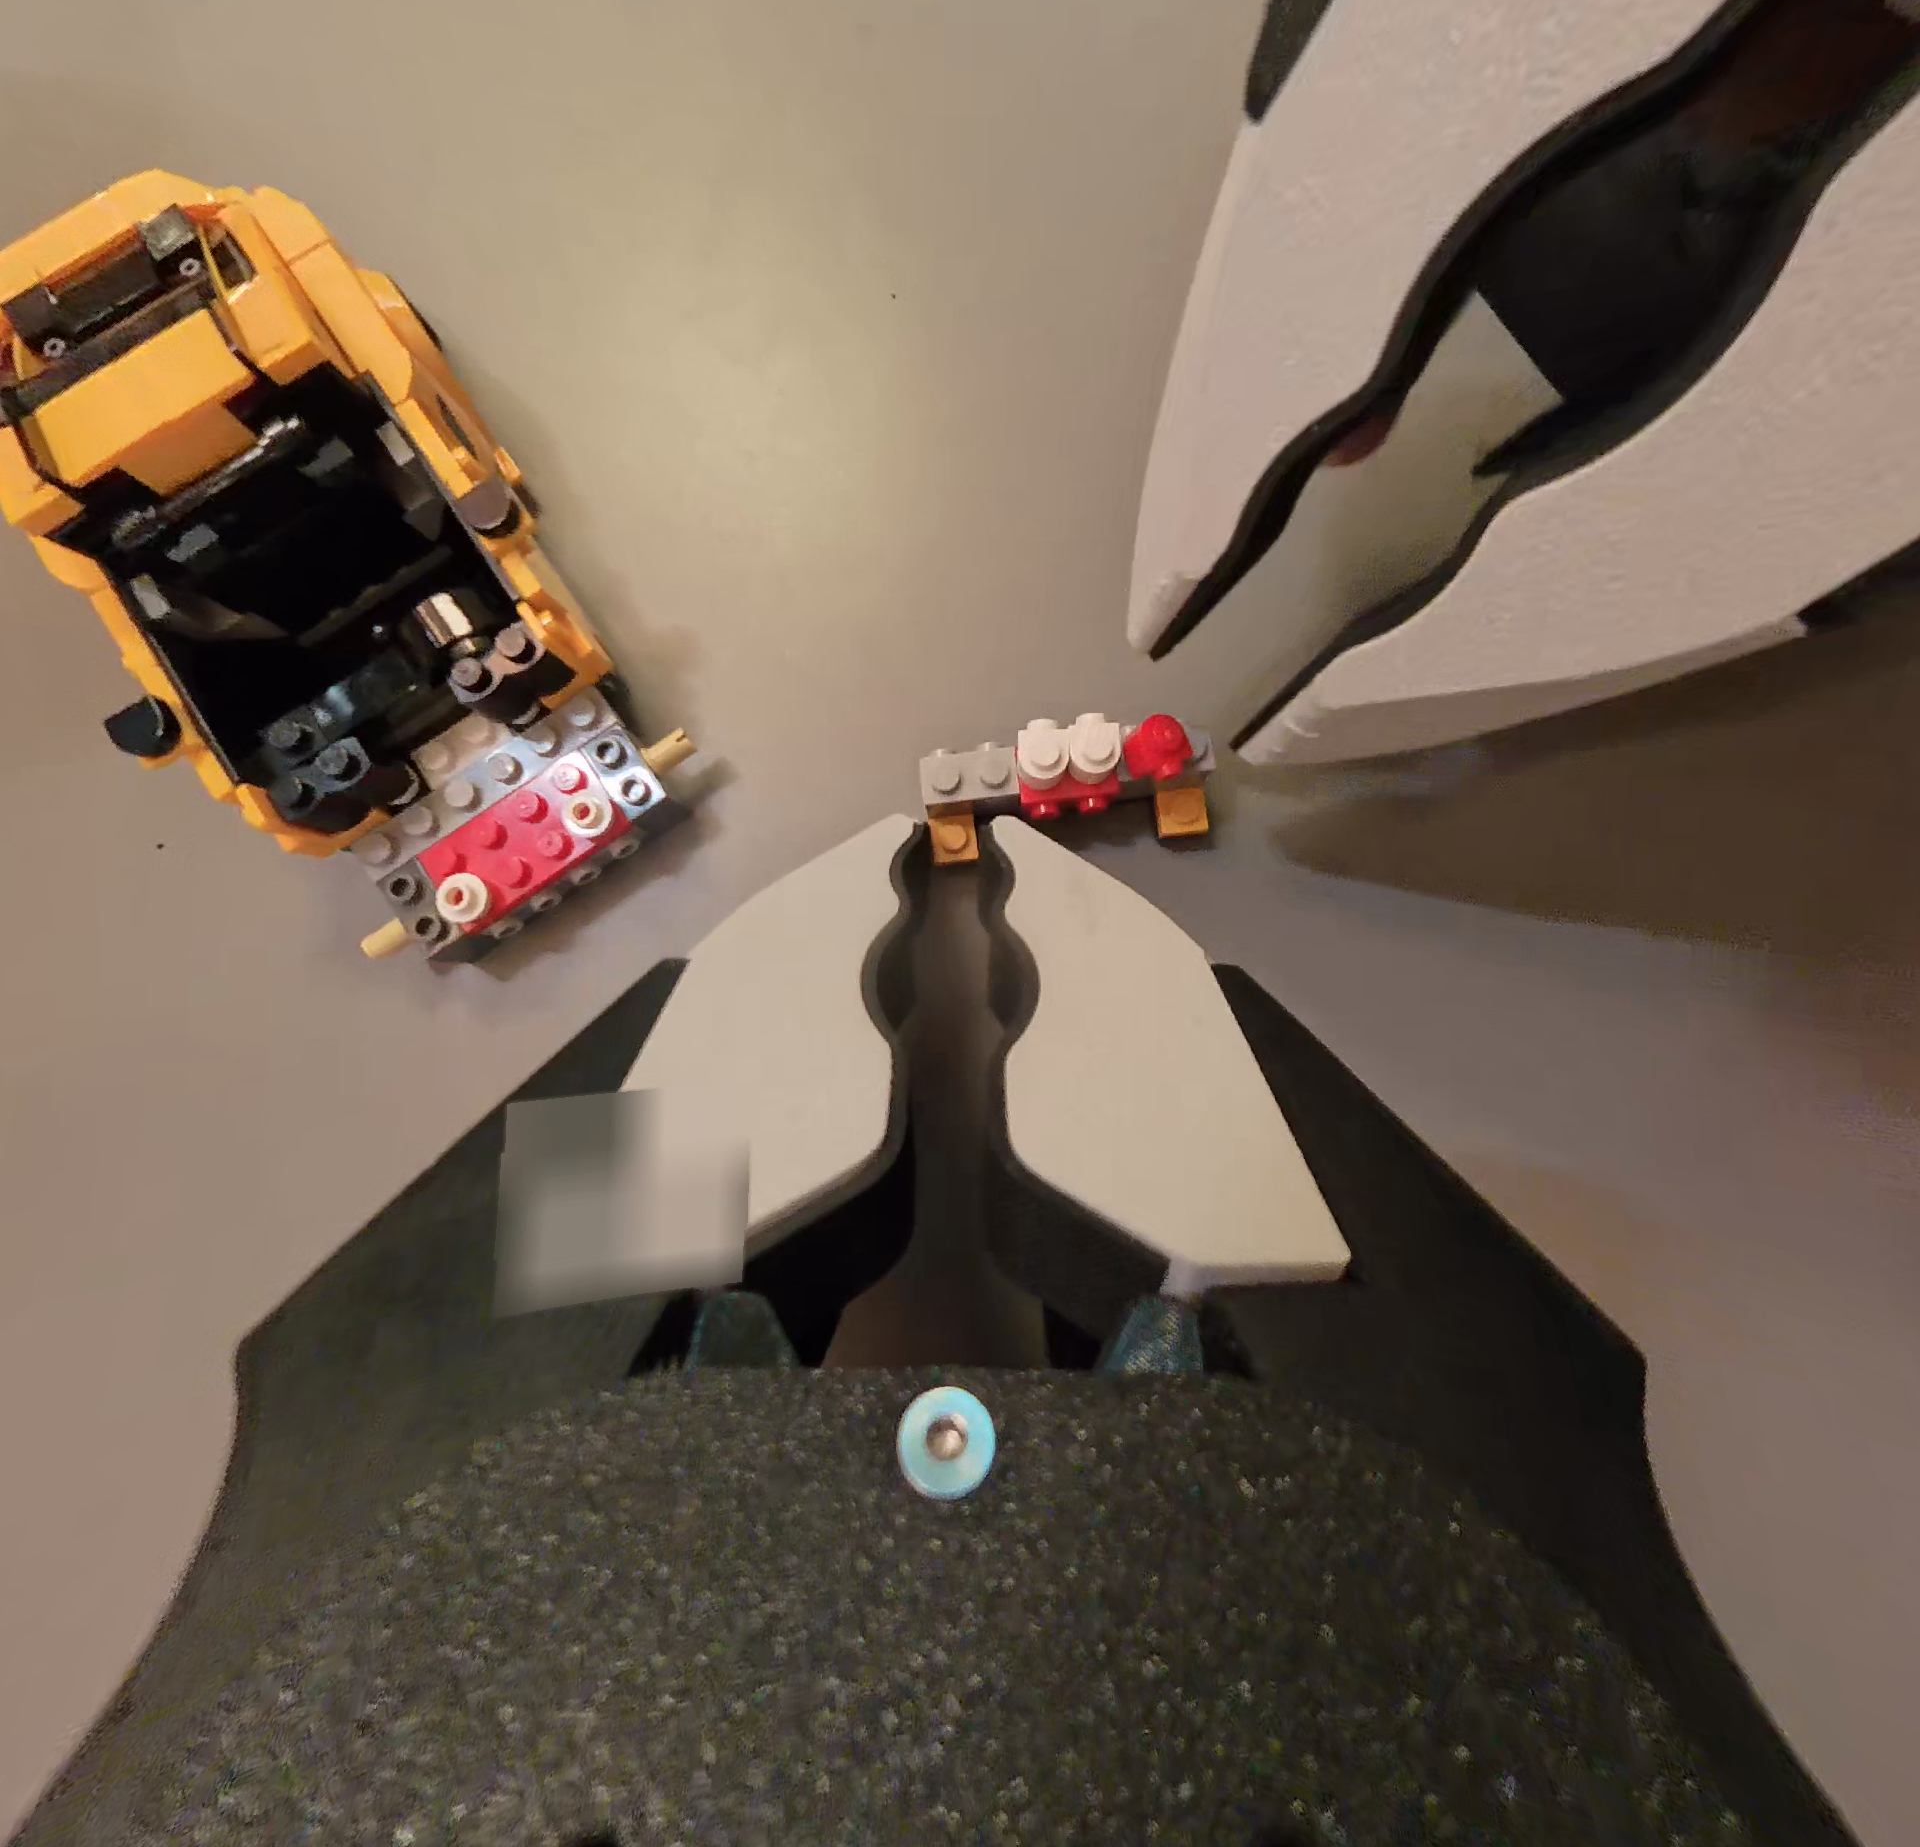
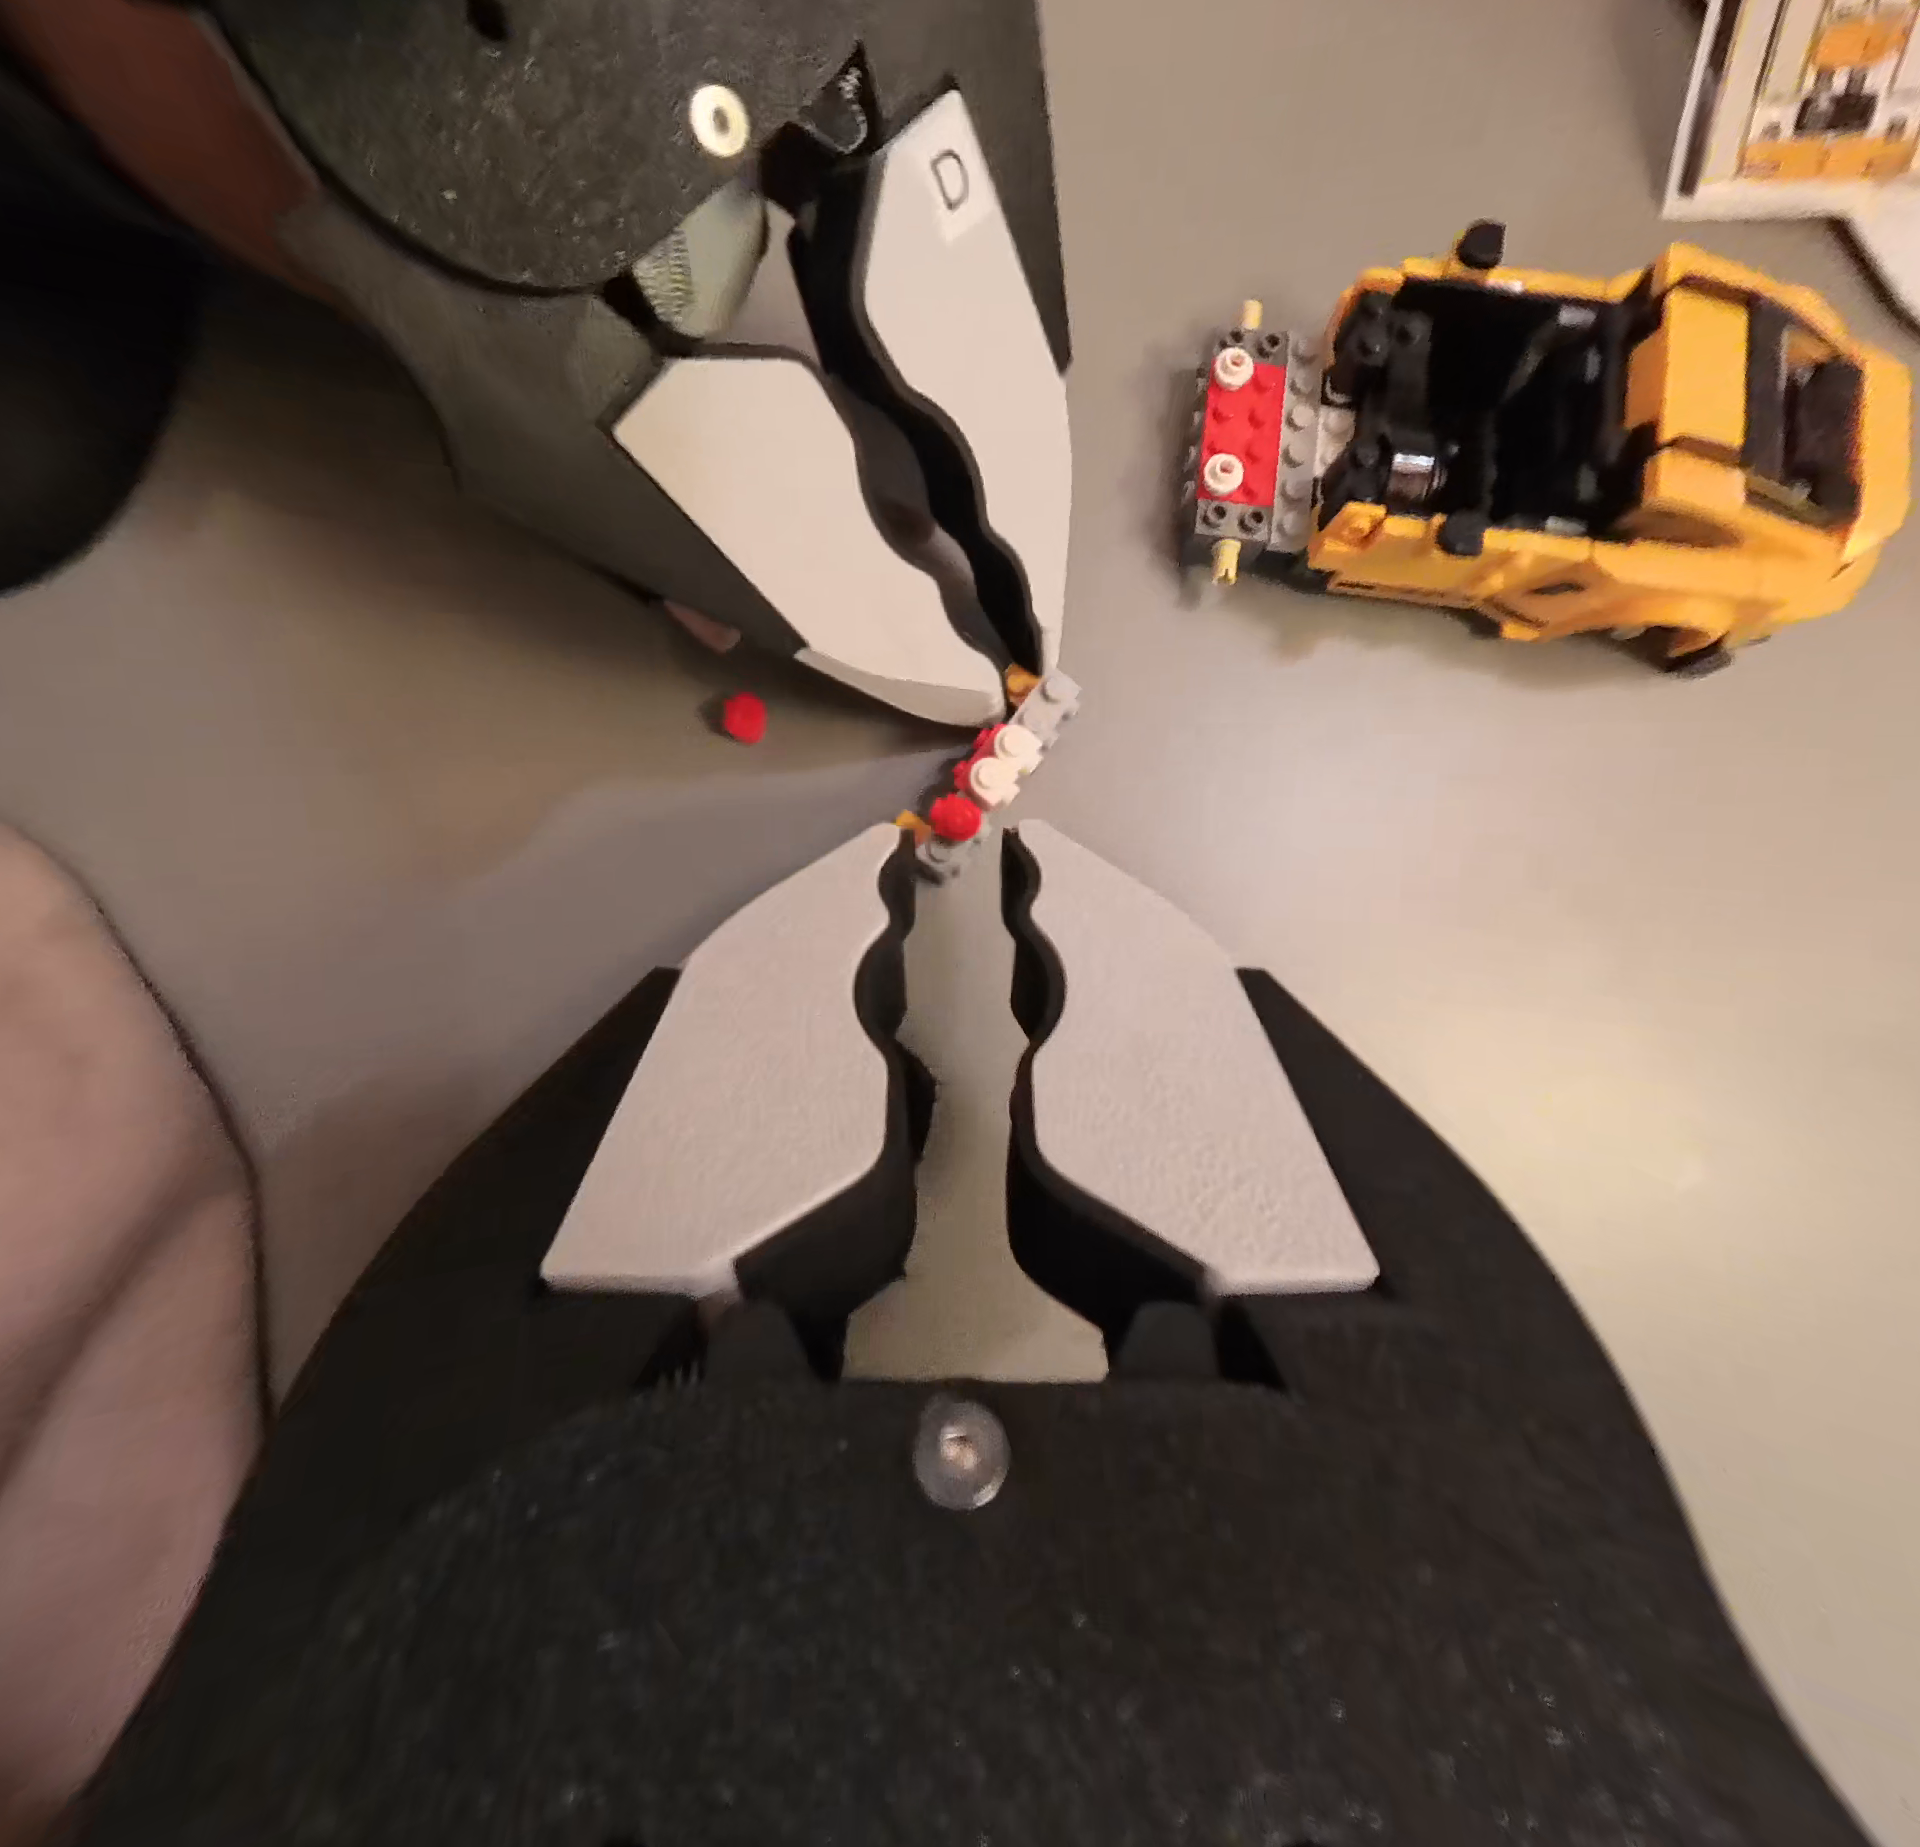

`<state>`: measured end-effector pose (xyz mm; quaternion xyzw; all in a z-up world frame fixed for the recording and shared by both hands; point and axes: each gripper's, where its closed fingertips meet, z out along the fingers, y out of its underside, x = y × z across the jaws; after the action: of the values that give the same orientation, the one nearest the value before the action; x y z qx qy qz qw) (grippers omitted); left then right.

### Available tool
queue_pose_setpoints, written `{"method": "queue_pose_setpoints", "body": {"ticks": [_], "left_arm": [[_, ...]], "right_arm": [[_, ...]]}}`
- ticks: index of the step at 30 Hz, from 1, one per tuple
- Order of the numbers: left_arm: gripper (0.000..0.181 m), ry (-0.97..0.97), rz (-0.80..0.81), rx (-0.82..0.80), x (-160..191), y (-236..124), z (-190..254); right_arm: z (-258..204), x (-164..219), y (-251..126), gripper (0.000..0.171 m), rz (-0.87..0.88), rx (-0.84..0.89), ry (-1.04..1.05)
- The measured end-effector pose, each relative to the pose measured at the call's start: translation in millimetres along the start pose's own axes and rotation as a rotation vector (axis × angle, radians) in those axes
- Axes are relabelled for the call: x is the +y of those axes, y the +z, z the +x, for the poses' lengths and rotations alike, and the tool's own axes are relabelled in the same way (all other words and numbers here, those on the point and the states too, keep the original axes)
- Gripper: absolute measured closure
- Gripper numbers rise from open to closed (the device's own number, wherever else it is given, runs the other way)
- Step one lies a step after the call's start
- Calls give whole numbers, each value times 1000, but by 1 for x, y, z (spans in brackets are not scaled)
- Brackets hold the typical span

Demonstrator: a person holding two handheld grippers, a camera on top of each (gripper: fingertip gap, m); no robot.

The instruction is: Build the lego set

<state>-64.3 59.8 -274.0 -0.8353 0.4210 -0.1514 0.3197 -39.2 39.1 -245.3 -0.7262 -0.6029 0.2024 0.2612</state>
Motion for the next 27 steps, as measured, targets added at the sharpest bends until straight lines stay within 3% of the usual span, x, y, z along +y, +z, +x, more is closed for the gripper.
{"method": "queue_pose_setpoints", "body": {"ticks": [1,10,22,27], "left_arm": [[173,-4,-1,-6,0,-1,1],[171,27,0,5,5,-5,19],[156,152,100,207,-5,-13,22],[161,223,75,220,0,-3,28]], "right_arm": [[-1,1,1,156,5,2,32],[-4,10,6,160,4,3,99],[0,15,1,162,-50,-84,1],[-2,16,1,162,-73,-137,-62]]}}
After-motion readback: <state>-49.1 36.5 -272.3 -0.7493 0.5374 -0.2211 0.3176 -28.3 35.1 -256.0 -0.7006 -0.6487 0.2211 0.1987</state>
